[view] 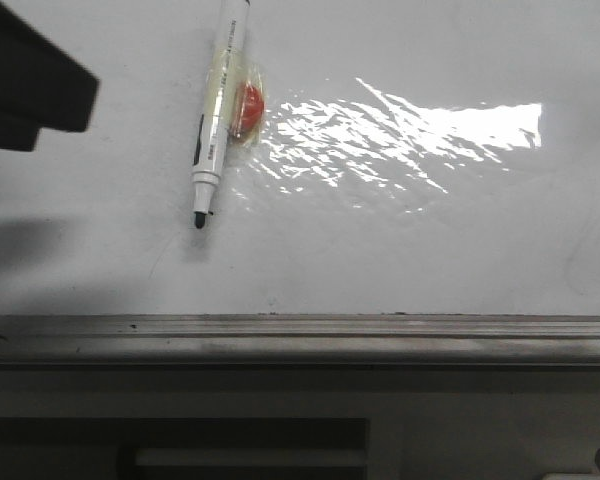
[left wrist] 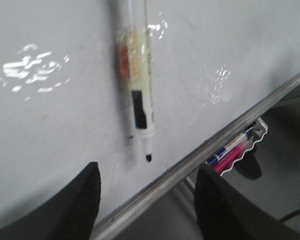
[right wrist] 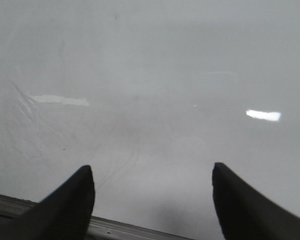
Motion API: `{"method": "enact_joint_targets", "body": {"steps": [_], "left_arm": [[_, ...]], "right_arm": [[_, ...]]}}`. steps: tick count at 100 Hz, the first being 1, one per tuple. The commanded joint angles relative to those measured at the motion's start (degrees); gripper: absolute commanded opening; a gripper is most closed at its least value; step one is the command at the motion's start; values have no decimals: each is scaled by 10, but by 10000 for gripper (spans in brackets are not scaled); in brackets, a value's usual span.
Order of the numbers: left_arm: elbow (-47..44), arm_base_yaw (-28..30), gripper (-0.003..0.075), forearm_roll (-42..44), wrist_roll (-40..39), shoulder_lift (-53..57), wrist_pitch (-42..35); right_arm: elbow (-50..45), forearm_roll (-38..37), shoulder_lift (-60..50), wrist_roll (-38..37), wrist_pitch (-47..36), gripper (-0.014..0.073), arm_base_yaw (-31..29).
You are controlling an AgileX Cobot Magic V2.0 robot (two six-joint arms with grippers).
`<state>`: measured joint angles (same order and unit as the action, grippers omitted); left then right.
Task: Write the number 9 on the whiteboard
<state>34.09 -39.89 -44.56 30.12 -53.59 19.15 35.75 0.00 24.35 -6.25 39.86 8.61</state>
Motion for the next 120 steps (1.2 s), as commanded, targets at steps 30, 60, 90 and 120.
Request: {"method": "enact_joint_targets", "body": {"steps": [30,60,90,120], "left_arm": [[52,-78,386,-48,1,-126,-169],[55,-78,56,-48,1,-178,-170],[66,-78,-20,-26,195,-107,23],[66,-78,-20,-24,413,-65,124]], "right_arm": [[20,-11,8,8,-44,440,0],[20,-9,8,8,-44,440,0],[35,313,34,397,30,440,8],[35,543,137,712,54,441,102]]}}
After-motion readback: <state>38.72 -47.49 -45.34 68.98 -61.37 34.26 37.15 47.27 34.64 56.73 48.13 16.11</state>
